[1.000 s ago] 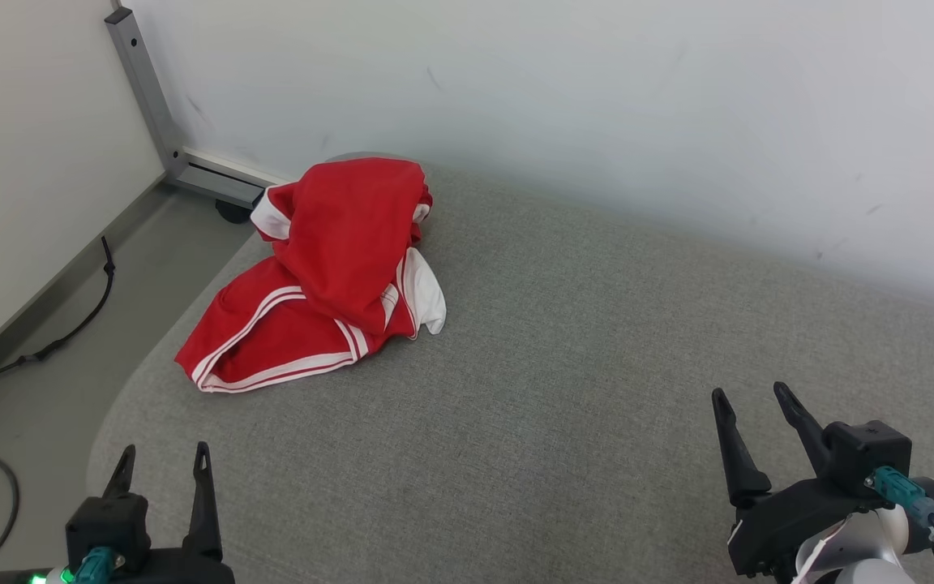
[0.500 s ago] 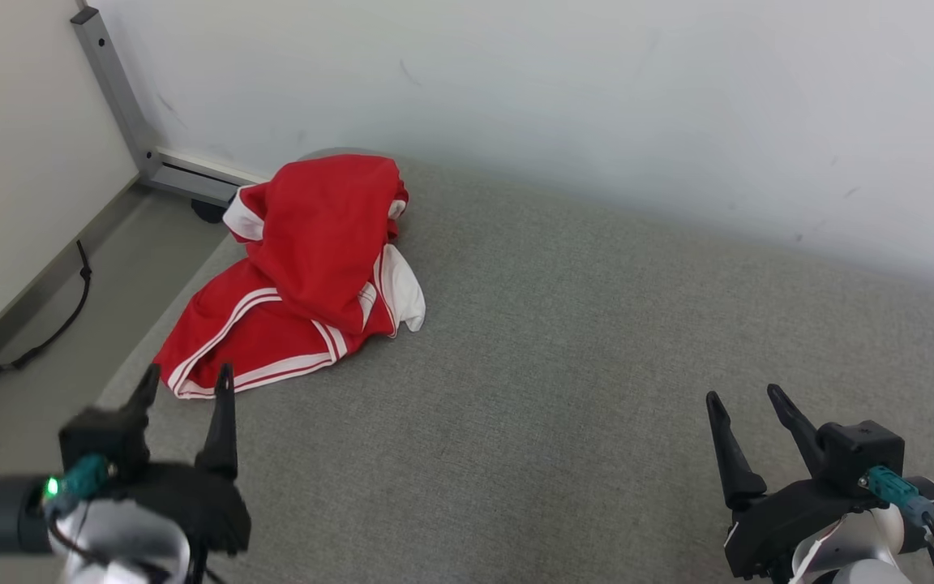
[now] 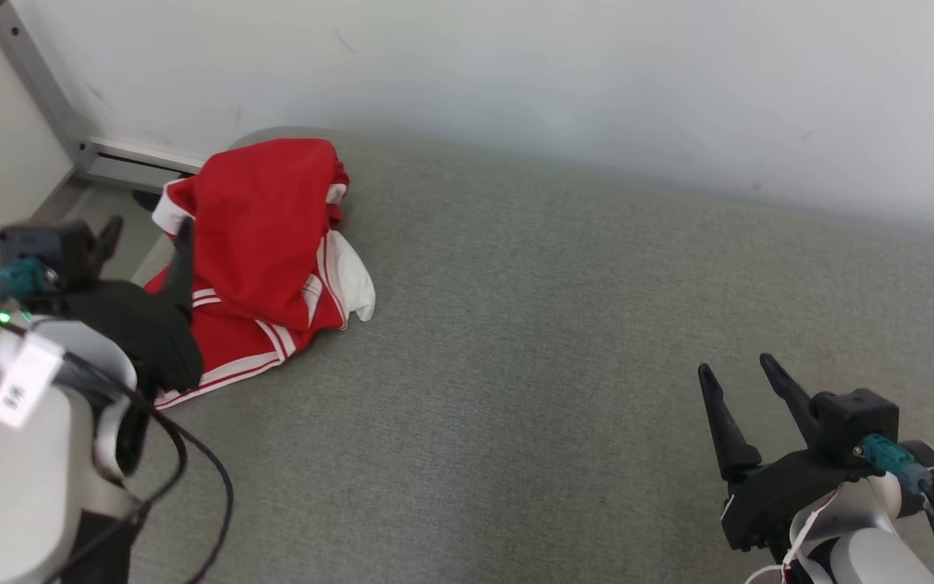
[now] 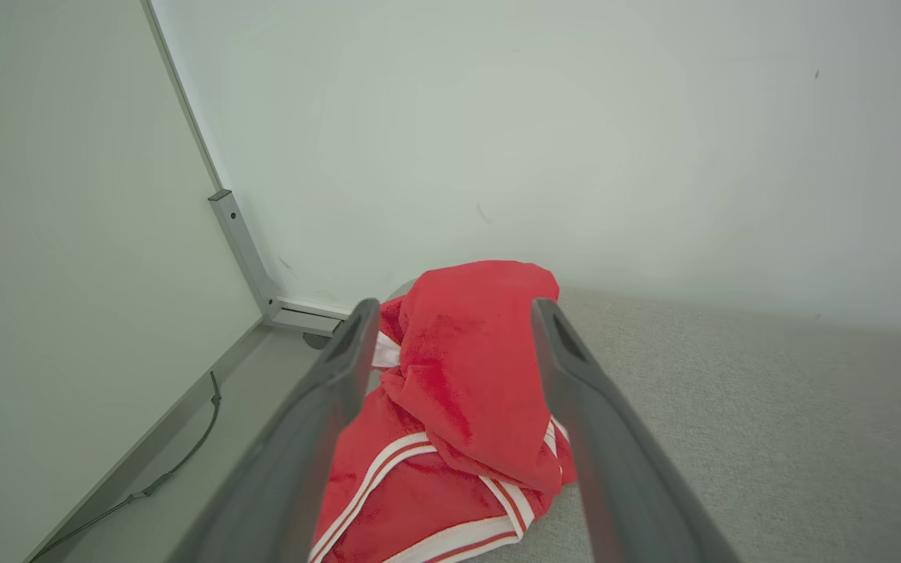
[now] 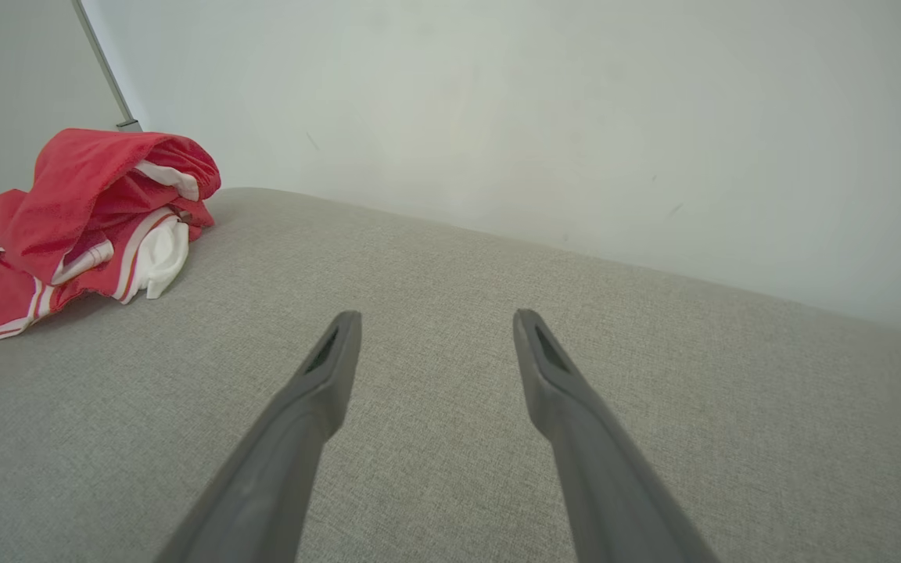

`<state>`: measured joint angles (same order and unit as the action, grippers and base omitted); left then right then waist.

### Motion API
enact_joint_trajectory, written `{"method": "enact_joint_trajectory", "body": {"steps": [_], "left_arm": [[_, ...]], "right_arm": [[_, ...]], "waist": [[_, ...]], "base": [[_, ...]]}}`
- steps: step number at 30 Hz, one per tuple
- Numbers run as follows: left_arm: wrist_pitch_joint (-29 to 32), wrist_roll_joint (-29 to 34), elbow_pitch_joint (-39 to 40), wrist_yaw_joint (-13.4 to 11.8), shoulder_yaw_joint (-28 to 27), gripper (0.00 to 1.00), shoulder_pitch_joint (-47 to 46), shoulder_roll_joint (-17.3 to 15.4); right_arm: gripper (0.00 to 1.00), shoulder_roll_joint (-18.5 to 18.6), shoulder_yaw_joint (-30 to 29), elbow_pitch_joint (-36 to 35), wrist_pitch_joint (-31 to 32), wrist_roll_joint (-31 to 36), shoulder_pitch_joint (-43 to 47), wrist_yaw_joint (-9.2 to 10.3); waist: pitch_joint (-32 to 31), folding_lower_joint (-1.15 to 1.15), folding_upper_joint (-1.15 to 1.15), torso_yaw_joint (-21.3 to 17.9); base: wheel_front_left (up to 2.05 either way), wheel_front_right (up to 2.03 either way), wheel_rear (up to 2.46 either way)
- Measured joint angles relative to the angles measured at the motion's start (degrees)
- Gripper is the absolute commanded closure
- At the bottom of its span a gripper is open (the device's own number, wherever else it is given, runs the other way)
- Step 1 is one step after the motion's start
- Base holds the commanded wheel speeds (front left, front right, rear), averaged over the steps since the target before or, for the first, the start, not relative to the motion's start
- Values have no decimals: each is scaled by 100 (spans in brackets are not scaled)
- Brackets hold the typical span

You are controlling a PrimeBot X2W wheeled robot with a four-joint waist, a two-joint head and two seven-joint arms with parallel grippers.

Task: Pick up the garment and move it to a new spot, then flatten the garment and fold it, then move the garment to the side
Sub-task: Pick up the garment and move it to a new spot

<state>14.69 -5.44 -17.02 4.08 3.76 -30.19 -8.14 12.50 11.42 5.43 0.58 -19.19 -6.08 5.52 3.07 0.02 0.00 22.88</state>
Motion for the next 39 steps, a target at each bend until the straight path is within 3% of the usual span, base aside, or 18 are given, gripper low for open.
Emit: {"method": "enact_joint_trajectory", "body": {"steps": [19, 27, 39], "left_arm": [[563, -335, -2306, 104, -450, 0, -1745, -397], [931, -375, -3061, 151, -511, 0, -1867, -639], [1425, -404, -3940, 147, -468, 0, -1979, -602]], "right_arm": [[0, 214, 54, -115, 223, 75, -422, -177], [0, 271, 92, -185, 303, 87, -605, -209], [0, 296, 178, -244, 404, 168, -831, -249]], "waist": [[518, -1, 0, -816], [751, -1, 0, -1062], [1089, -1, 0, -1314]], "base": [[0, 0, 0], [0, 0, 0], [0, 0, 0]]}}
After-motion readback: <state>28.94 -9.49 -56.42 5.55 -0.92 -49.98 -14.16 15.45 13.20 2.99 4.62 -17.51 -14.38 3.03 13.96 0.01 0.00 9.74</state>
